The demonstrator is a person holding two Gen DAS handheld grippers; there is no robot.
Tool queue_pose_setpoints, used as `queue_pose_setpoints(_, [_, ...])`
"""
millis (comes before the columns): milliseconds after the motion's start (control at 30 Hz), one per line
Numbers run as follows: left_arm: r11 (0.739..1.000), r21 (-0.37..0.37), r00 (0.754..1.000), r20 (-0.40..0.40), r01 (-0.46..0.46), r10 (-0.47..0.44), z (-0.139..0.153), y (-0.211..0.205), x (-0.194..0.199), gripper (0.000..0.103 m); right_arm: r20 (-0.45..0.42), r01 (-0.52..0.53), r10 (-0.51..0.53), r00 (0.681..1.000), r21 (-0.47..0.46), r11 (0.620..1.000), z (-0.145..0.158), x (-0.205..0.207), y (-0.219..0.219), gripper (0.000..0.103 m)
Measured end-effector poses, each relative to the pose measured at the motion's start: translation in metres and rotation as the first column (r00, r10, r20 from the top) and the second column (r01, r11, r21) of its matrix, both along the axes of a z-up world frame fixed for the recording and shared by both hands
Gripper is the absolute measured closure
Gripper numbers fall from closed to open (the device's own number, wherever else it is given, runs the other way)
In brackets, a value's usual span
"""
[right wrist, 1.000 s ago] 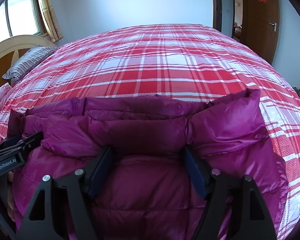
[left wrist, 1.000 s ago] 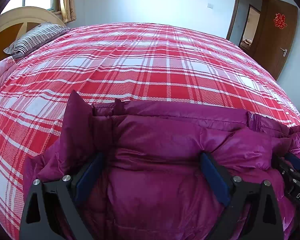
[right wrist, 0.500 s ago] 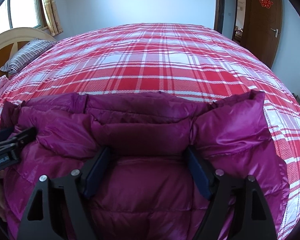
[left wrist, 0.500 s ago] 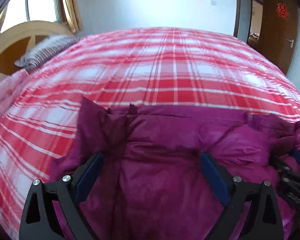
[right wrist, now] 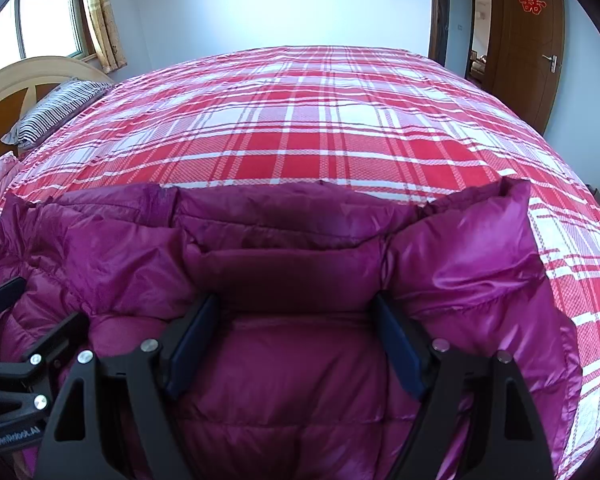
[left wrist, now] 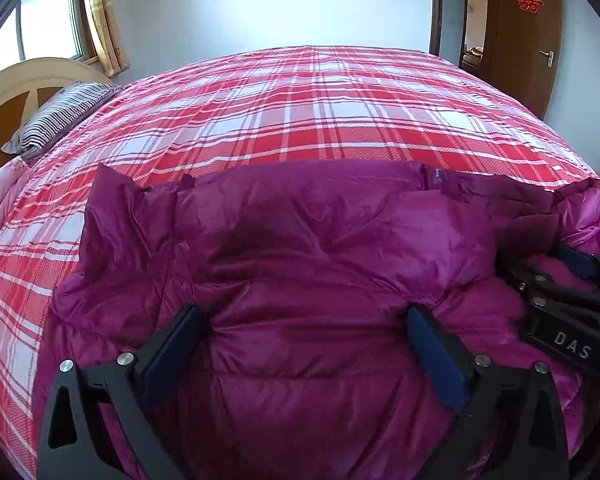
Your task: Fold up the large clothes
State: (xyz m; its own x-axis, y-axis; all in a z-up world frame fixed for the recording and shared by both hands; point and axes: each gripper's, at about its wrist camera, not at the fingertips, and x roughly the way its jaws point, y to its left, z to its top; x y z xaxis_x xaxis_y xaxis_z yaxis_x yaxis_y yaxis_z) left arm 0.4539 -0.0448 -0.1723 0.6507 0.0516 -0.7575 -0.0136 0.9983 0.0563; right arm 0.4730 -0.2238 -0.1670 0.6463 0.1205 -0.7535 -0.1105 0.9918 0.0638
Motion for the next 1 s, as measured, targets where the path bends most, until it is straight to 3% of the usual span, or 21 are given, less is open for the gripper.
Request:
queue_pose_setpoints(333, [1.0, 0.005, 1.0, 0.014, -0.004, 0.003, -0.006, -0.001, -0.004, 0.001, -0.002, 0.011, -0.011, 1.0, -0.014, 1.0, 0.007, -0.006, -0.001, 0.021])
queue_pose_setpoints(500, [1.0, -0.008, 1.0, 0.015, -0.004, 0.004, -0.006, 0.0, -0.004, 0.001, 0.05, 0.028, -0.032, 0.998, 0.083, 0.996, 0.031, -0.049, -0.006, 0.021])
queue_pose_setpoints(633, [1.0, -0.015, 1.0, 0.017, -0.004, 0.004, -0.006, 0.002, -0.005, 0.001, 0.063, 0.023, -0.026, 0.998, 0.055, 0.998, 0.017, -0.069, 0.001, 0.019])
queue_pose_setpoints(833, [1.0, -0.01, 1.0, 0.002, -0.001, 0.001, -0.003, 0.002, -0.006, 0.001, 0.056, 0.034, -0.036, 0.998, 0.047, 0.998, 0.007, -0.061, 0.003, 0.015])
queue_pose_setpoints(900, [1.0, -0.02, 1.0, -0.01, -0.005, 0.005, 0.003, 0.006, -0.01, 0.001, 0.044, 0.029, -0.032, 0.999, 0.062, 0.998, 0.004, -0.059, 0.001, 0.013])
queue_pose_setpoints(1000, [0.999, -0.036, 0.999, 0.036, -0.01, 0.011, 0.023, 0.02, -0.032, 0.001, 0.041, 0.026, -0.029, 0.999, 0.068, 0.997, 0.001, -0.058, 0.0, 0.012])
